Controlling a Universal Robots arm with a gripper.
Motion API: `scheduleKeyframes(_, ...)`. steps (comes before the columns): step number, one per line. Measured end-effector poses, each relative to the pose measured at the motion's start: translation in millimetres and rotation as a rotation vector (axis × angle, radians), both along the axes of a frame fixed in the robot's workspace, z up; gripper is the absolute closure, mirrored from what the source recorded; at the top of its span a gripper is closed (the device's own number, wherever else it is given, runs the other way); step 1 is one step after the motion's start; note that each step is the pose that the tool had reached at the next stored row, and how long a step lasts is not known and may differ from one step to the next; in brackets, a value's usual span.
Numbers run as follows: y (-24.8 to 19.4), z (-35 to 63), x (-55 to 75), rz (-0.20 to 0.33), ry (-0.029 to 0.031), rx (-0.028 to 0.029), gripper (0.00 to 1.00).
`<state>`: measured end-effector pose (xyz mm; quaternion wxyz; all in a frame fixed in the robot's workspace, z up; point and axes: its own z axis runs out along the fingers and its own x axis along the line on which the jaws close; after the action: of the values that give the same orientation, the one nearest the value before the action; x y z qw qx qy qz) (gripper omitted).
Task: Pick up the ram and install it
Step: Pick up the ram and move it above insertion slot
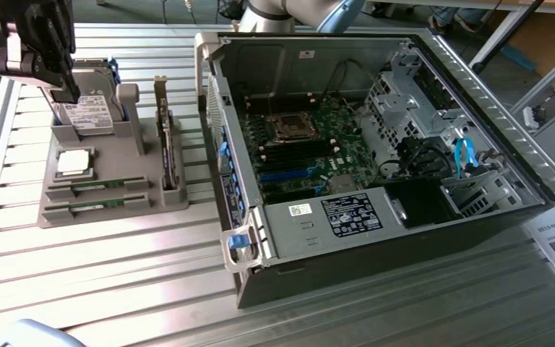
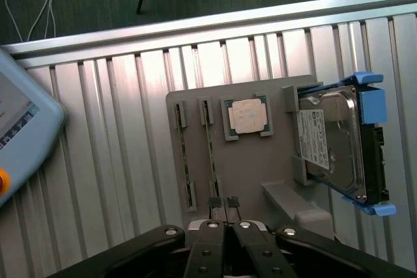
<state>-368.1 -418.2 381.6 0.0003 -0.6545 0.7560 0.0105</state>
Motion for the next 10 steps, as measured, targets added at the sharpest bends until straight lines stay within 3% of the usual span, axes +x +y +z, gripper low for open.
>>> scheduleKeyframes(8, 0.0, 0.0, 0.0, 0.000, 0.0000, 0.0000, 0.90)
scheduleKeyframes(10, 0.0, 0.0, 0.0, 0.000, 0.0000, 0.0000, 0.84)
